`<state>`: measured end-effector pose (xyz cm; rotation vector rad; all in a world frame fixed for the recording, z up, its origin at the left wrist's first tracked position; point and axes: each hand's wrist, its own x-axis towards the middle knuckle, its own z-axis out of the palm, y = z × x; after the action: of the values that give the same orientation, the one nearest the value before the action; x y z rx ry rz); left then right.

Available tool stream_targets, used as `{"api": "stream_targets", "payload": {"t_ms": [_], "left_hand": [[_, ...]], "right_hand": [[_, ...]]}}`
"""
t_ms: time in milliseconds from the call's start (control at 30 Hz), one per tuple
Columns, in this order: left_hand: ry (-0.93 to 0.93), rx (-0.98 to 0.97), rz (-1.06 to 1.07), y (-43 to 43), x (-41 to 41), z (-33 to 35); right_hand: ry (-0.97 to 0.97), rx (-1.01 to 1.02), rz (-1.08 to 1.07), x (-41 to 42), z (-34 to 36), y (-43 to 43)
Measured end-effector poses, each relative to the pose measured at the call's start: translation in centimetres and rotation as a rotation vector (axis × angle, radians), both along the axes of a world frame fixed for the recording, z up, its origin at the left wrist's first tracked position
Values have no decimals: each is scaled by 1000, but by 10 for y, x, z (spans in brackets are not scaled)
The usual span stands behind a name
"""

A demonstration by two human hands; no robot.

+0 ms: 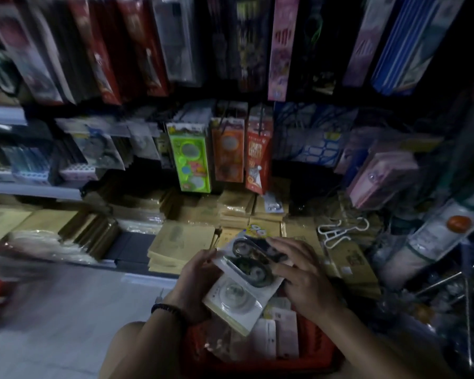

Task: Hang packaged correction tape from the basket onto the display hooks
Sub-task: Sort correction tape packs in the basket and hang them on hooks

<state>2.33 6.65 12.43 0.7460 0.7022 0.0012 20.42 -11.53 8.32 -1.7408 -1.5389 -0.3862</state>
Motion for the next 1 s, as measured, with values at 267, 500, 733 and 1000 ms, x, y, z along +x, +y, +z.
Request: {"api": "stream_targets", "payload": {"t_ms": [267,500,733,1000], "left_hand": [[-178,234,25,-8,5,75],[-318,481,86,-13,10,135],[-437,523,92,4,5,192],[-540,516,161,22,4,258]], "right_hand": [[156,-200,121,9,119,-13],[99,-323,-32,6,210,2],[-117,-381,-22,8,282,12],[-259,-259,-123,7,344,40]]}}
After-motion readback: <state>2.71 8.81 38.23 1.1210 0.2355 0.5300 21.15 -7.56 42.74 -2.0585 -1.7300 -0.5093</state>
